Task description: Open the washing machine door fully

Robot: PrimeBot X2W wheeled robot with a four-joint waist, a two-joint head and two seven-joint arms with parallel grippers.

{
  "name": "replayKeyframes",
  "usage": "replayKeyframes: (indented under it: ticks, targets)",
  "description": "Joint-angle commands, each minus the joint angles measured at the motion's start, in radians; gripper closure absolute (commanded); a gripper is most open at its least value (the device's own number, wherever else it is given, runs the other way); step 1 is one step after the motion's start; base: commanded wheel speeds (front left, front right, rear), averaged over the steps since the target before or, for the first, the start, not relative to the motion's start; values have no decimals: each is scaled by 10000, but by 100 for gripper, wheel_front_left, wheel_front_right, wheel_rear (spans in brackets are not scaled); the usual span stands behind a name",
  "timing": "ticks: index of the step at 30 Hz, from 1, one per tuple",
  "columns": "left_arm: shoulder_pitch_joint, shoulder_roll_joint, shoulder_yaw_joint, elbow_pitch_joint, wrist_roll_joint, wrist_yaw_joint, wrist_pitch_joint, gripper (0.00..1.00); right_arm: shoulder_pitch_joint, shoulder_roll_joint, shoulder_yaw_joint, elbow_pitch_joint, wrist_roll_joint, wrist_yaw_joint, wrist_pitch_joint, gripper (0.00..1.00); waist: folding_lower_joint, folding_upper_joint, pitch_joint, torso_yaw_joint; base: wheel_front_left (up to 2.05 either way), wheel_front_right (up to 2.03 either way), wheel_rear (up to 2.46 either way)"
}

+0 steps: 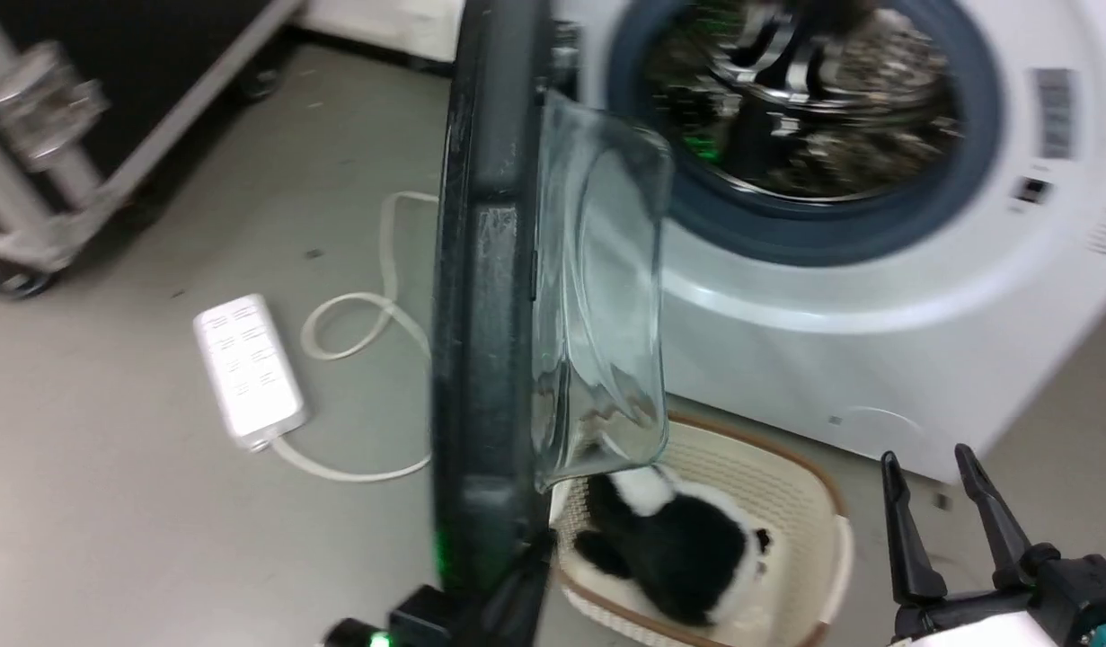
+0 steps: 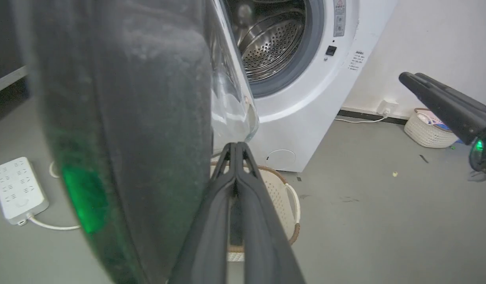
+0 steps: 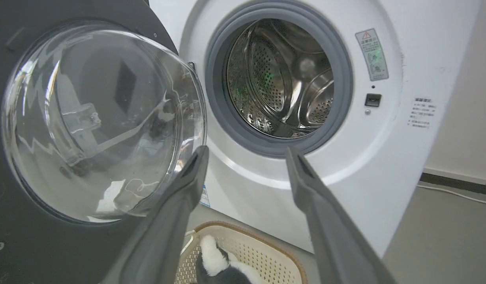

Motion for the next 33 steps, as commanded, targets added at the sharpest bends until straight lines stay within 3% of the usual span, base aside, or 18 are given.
replayKeyframes:
  ticks: [1, 3, 9, 17, 28, 33]
  targets:
    - [86, 110, 179, -33, -42, 105, 4, 100, 141, 28, 3, 26, -40, 8, -45, 0, 0, 0, 75, 711, 0, 0, 0]
    - [36, 202, 484, -55, -161, 223, -17, 100, 119, -30, 85, 48, -74, 8, -45, 0, 0, 0, 166, 1255, 0, 0, 0]
    - [-299, 376, 1253, 82, -580, 351, -118, 100, -88, -185, 272, 21, -158, 8, -45, 0, 0, 0, 613, 1771, 0, 0, 0]
    - [-1831, 897, 2555, 947, -1379, 173, -20, 100, -585, -785, 630, -76, -382, 8, -44, 0, 0, 0, 1896, 1802, 0, 0, 0]
    - [-4565, 2975, 4846, 3759, -2569, -547, 35, 100, -1010, -1481, 414, -753, -373, 8, 382, 0, 0, 0, 3407, 1141, 0, 0, 0]
    - [-5753, 3821, 5584, 5384, -2848, -673, -268, 100, -1145, -1607, 358, -955, -359, 8, 468, 0, 0, 0, 3807, 823, 0, 0, 0]
